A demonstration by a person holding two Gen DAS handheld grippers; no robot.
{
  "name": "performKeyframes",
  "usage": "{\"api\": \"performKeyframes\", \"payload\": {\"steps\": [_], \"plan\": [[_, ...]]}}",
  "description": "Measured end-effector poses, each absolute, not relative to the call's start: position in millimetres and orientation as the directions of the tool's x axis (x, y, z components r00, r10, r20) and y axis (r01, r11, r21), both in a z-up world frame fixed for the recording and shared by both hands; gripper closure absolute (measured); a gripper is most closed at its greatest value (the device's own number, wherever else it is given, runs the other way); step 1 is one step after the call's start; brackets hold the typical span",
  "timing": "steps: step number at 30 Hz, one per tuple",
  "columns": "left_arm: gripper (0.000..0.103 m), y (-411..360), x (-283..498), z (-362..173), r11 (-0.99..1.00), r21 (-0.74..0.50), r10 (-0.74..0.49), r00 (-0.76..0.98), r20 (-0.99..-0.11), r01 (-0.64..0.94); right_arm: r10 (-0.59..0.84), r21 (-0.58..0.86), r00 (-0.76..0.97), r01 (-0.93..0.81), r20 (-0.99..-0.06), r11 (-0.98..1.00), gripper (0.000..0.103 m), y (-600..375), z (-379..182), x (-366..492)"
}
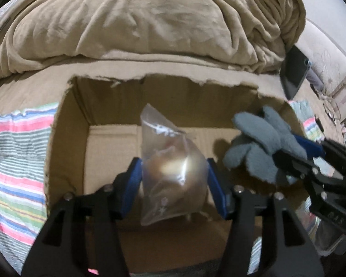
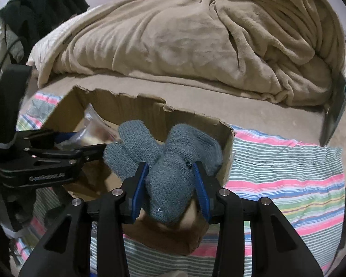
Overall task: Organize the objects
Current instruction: 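Carry the snack bag and grey socks into the box and release both, then grasp the grey gloves with the left tool while the right tool grasps the white socks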
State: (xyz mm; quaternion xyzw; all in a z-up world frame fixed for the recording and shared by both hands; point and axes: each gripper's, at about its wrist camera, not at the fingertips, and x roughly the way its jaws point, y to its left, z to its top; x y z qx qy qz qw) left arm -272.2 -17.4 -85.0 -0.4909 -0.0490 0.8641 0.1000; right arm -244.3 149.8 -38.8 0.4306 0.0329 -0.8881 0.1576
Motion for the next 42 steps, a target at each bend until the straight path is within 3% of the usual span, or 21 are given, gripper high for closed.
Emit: {"api": "performKeyframes", "payload": {"steps": [9,11,12,14,16,25,32,42], "plan": [[0.044,-12,-248,-77,-0.975,-0.164,0.22,-0.524,-0.823,-0.151,-0.265,0.075,-0.562,0.337,-0.784,-0.939,0.06,155,-35,-244],[0.042,-17,-245,-69,-0.973,-0.181,0.23,-0.54,-0.809,-0.143,-0.29,0.096,-0.577,0.343,-0.763,-0.934,0.053,158,-29,-238],[0.041,-18,-243,-67,-0.972,-0.187,0.235,-0.542,-0.807,-0.143,-0.298,0.105,-0.589,0.339,-0.751,-0.935,0.038,160,-25,-234],[0.038,-21,-236,-59,-0.972,-0.185,0.235,-0.553,-0.799,-0.145,-0.326,0.134,-0.604,0.34,-0.727,-0.931,0.028,165,-15,-226],[0.027,-22,-226,-50,-0.975,-0.169,0.221,-0.573,-0.79,-0.143,-0.317,0.13,-0.619,0.328,-0.719,-0.936,0.028,168,-5,-217],[0.021,-40,-173,-10,-0.973,-0.192,0.23,-0.638,-0.735,-0.129,-0.311,0.114,-0.652,0.327,-0.691,-0.938,0.028,173,28,-169],[0.02,-45,-129,3,-0.967,-0.221,0.246,-0.663,-0.707,-0.124,-0.31,0.088,-0.652,0.35,-0.692,-0.933,0.028,166,31,-128],[0.02,-36,-100,-16,-0.969,-0.209,0.245,-0.633,-0.734,-0.133,-0.306,0.095,-0.641,0.342,-0.704,-0.935,0.028,168,16,-97]]}}
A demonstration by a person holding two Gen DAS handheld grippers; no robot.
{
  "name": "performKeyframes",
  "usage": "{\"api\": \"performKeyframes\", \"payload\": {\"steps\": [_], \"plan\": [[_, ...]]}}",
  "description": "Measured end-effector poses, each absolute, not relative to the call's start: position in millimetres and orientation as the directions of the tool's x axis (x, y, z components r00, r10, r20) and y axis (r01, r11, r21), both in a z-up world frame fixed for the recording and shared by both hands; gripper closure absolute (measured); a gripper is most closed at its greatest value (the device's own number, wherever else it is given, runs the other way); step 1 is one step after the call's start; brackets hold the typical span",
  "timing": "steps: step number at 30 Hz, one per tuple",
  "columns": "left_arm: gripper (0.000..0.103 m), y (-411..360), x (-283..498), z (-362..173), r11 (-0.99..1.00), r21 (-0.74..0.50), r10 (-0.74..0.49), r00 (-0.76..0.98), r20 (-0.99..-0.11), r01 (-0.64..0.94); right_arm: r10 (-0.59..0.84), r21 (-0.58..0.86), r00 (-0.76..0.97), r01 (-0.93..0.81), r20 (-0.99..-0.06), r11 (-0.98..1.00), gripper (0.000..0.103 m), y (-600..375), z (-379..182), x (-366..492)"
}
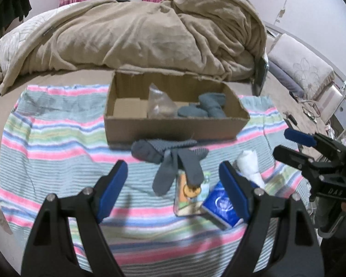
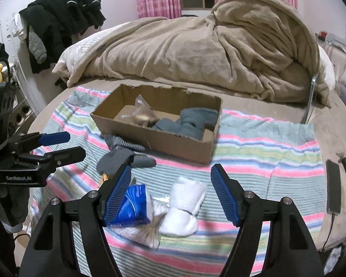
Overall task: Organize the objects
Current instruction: 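Grasp the grey gloves with the left tool while the right tool grasps the white socks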
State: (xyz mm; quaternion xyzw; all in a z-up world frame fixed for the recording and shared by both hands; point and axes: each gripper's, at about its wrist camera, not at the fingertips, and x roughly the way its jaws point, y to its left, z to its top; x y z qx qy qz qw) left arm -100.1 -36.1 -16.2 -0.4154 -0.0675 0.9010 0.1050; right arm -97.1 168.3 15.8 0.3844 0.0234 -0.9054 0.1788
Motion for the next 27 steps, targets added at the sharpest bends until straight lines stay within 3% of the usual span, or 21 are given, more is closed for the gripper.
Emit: {"api": "performKeyframes", "payload": {"steps": [14,27], "plan": [[0.02,-29,-136,-61,-0.978,-0.171,0.208,-0.572,-0.793,-0.118,-0.28,0.114,-0.582,0.306,-0.763,-0.945,0.028,180,-29,-108],[0.02,-27,-179,-88,-0.96,-0.254,0.279,-0.48,-0.832,-0.117,-0.284,0.126,-0.508,0.322,-0.813,-0.938,0.029,178,-59,-120]]}}
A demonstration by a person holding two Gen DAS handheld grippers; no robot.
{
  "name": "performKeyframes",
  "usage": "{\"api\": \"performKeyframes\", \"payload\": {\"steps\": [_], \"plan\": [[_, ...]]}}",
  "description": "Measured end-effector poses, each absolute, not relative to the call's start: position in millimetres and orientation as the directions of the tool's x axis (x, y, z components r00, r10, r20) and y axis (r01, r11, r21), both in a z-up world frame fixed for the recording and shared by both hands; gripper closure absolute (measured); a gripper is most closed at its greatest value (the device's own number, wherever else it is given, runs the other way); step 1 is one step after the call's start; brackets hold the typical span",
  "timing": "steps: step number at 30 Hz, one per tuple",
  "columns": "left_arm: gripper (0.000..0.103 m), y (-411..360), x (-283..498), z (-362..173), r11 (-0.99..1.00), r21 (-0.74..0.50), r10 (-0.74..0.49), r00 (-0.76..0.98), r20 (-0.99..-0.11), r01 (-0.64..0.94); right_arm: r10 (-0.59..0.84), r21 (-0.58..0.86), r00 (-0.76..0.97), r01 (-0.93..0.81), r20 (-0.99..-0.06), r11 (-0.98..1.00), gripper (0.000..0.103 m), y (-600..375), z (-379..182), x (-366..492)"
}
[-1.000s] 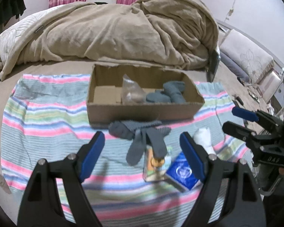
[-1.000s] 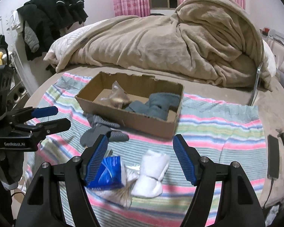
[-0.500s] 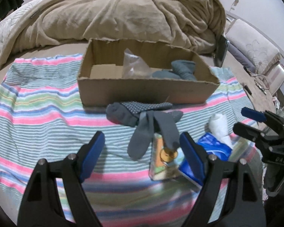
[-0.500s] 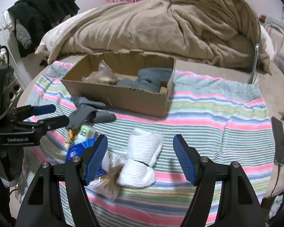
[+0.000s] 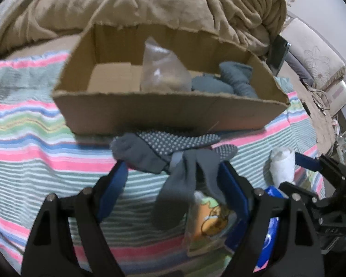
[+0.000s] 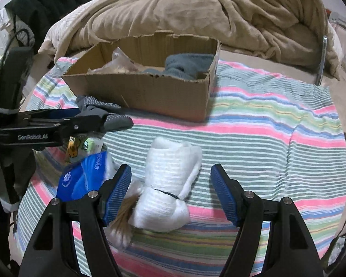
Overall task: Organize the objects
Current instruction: 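Grasp the grey gloves with the left tool while the right tool grasps the white socks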
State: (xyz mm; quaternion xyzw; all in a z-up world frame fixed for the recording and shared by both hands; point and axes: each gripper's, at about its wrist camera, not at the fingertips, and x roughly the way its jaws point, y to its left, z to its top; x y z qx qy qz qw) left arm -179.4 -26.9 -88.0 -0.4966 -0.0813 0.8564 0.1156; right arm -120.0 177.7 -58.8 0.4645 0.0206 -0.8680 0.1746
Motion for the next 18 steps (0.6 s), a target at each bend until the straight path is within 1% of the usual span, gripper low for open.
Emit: {"api": "performKeyframes", "payload": {"steps": [1,2,3,4,5,6,7,9,10,13,18], "plan": [[0.021,-28,-181,-91,-0.958,-0.264,0.285,-0.472,-0.834,-0.113,-0.286,0.127,-0.503,0.327,-0.816,-0.936,0.029,177,-60,-120],[0.021,-28,-182,-92,-0.957,-0.269,0.289,-0.47,-0.834,-0.112,-0.287,0.126,-0.499,0.331,-0.818,-0.935,0.032,176,-60,-120],[0.022,-28,-182,-92,-0.956,-0.269,0.29,-0.472,-0.833,-0.113,-0.287,0.123,-0.495,0.337,-0.82,-0.934,0.04,175,-61,-120],[0.027,-27,-182,-92,-0.957,-0.267,0.289,-0.475,-0.831,-0.115,-0.285,0.117,-0.491,0.344,-0.824,-0.932,0.045,173,-62,-119],[0.031,-26,-181,-91,-0.957,-0.265,0.29,-0.478,-0.829,-0.121,-0.28,0.108,-0.489,0.35,-0.826,-0.931,0.054,171,-63,-119],[0.037,-26,-180,-91,-0.956,-0.265,0.293,-0.479,-0.827,-0.128,-0.277,0.102,-0.49,0.353,-0.827,-0.93,0.059,170,-63,-119],[0.043,-25,-179,-91,-0.954,-0.268,0.299,-0.482,-0.824,-0.134,-0.279,0.1,-0.491,0.359,-0.825,-0.928,0.06,170,-62,-118],[0.05,-25,-177,-89,-0.951,-0.276,0.309,-0.49,-0.815,-0.139,-0.289,0.105,-0.493,0.366,-0.821,-0.925,0.063,170,-61,-116],[0.055,-26,-175,-88,-0.95,-0.28,0.312,-0.499,-0.809,-0.139,-0.294,0.11,-0.494,0.367,-0.819,-0.924,0.064,171,-60,-116],[0.061,-26,-170,-85,-0.949,-0.281,0.315,-0.516,-0.797,-0.145,-0.298,0.112,-0.5,0.368,-0.813,-0.923,0.065,173,-56,-114],[0.064,-27,-163,-77,-0.949,-0.275,0.315,-0.54,-0.781,-0.156,-0.299,0.101,-0.524,0.372,-0.797,-0.923,0.065,172,-43,-109]]}}
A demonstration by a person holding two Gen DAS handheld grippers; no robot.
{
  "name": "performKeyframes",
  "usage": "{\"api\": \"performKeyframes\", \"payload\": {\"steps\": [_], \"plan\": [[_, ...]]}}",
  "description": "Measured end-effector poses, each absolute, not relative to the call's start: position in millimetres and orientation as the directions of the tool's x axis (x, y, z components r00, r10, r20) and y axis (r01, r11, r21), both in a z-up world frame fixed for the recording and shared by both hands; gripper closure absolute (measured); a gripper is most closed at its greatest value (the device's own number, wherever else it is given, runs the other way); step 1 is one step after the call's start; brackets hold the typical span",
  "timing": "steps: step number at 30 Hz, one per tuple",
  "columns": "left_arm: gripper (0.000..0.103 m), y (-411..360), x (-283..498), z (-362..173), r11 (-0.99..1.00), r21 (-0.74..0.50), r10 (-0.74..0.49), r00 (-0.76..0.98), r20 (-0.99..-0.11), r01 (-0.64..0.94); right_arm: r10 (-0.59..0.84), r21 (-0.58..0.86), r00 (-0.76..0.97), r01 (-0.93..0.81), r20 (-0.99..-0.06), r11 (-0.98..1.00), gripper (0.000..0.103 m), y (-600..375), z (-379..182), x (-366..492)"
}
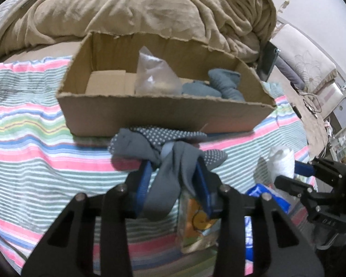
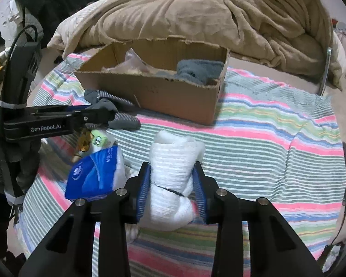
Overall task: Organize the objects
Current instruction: 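Grasp the grey gloves with the left tool while the right tool grasps the white socks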
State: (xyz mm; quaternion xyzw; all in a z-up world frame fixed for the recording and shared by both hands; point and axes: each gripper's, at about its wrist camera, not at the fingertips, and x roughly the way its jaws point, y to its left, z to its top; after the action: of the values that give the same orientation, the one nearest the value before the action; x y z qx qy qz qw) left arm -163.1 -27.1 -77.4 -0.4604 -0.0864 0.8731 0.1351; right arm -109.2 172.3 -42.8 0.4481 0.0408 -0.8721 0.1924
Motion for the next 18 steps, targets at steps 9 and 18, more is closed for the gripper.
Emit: {"api": "performKeyframes", "payload": {"steps": [9,18], "plan": [[0.064,-35,-135,-46,-0.951,-0.256,0.309,-0.595,-0.742,-0.174,-0.311,0.091,-0.567,0.383,-0.763,-0.919,0.065,170,-16,-106],[0.064,-42,-119,-9,-0.958,-0.213,0.285,-0.653,-0.702,-0.19,-0.326,0.082,-0.606,0.395,-0.726,-0.915,0.065,166,13,-106]]}}
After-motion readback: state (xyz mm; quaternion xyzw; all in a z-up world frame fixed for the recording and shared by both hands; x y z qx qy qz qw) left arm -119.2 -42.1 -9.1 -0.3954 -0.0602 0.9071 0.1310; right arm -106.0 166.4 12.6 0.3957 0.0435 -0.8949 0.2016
